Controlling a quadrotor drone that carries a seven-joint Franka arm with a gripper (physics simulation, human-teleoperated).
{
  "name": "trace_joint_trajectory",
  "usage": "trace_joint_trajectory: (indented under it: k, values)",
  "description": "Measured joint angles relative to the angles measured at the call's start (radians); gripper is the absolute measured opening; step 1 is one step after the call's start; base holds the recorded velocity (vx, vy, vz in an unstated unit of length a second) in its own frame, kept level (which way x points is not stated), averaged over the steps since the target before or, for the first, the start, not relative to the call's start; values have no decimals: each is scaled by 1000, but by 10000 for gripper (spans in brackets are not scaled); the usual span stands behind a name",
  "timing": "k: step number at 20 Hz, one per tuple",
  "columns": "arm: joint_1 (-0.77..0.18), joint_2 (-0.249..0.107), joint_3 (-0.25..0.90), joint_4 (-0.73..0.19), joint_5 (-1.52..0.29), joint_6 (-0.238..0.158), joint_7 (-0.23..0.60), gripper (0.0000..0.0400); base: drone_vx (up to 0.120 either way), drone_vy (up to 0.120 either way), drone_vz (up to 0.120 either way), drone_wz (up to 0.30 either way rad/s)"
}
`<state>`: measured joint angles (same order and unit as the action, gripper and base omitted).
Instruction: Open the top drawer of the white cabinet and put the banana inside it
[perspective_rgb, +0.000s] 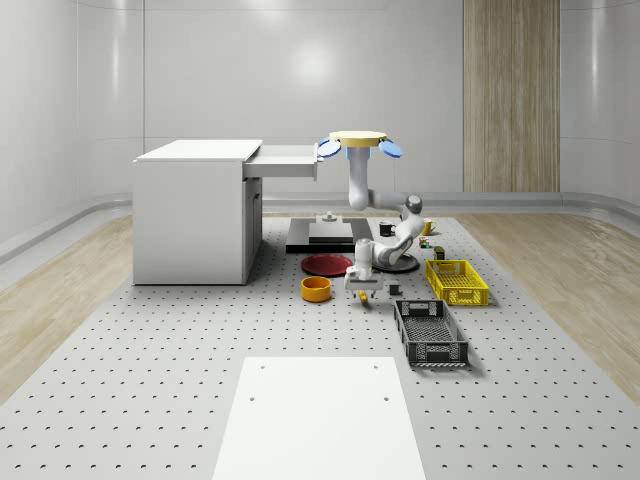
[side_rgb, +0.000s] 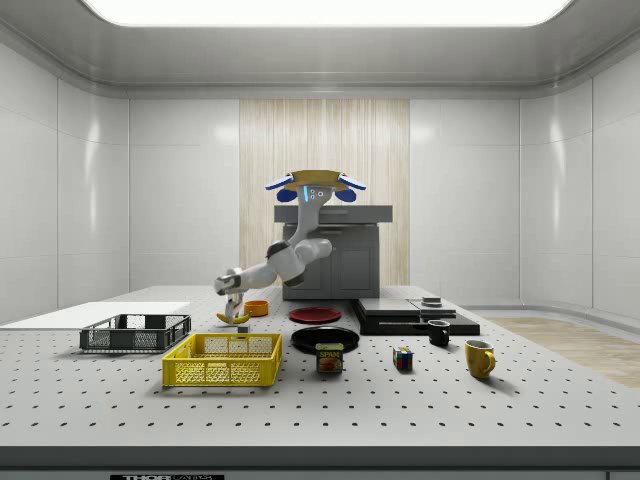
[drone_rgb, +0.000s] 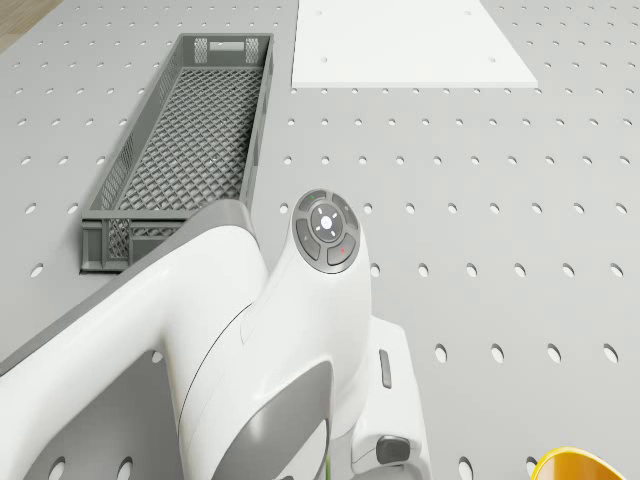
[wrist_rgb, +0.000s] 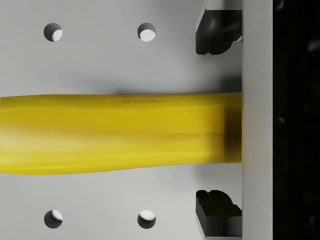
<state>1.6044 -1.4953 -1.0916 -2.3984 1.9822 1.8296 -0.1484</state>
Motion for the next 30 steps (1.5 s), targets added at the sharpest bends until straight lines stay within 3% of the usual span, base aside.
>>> trace_joint_trajectory:
  k: [4, 7, 11, 21, 30]
  values:
    - [8, 9, 10, 9, 11, 3, -3, 400, 0, 0, 0, 0]
    - [10, 13, 13, 12, 16, 3, -5, 268, 0, 0, 0, 0]
    - [11, 17, 15, 14, 19, 2, -4, 197, 0, 0, 0, 0]
    - [-8, -3, -39, -26, -33, -29, -41, 192, 0, 0, 0, 0]
    - [-26, -34, -108, -68, -101, -59, -62, 192, 0, 0, 116, 0]
